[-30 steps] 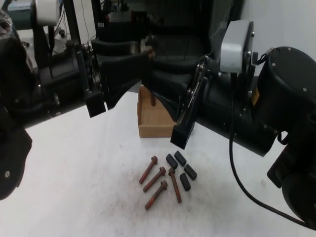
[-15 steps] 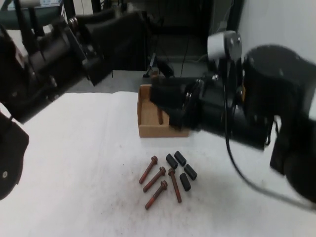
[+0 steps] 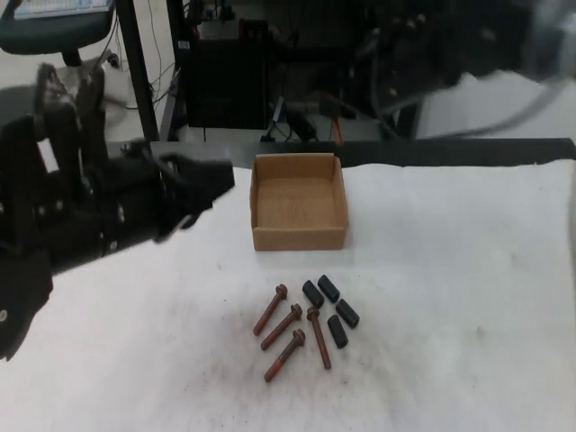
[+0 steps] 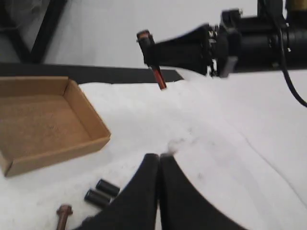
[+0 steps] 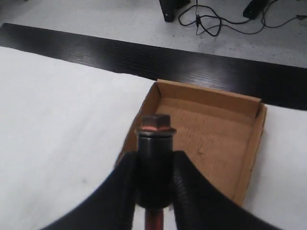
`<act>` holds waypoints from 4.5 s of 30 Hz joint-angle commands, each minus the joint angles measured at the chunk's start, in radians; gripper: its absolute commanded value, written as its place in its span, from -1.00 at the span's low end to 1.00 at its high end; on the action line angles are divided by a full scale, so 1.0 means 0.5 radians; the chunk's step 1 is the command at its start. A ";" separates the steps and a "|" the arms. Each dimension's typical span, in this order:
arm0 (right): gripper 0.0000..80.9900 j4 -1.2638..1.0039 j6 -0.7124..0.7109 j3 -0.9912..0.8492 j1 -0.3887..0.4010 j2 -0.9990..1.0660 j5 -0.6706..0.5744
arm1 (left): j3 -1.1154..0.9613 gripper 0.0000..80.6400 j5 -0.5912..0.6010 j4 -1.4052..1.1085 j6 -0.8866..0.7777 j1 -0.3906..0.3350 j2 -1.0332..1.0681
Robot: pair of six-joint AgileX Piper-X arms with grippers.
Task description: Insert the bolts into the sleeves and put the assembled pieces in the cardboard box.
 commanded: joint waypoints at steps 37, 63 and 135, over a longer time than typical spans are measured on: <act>-0.98 0.977 -0.388 -1.443 -0.055 0.807 0.336 | -0.002 -0.99 0.614 0.318 0.563 -0.008 -0.015; -0.98 0.519 -0.329 0.928 -0.045 -1.272 -0.091 | -0.465 -0.13 -0.115 0.840 0.938 -0.178 0.292; -0.98 0.315 0.032 1.863 -0.045 -2.158 -0.474 | -1.989 -0.21 -1.176 2.376 1.346 -0.585 1.846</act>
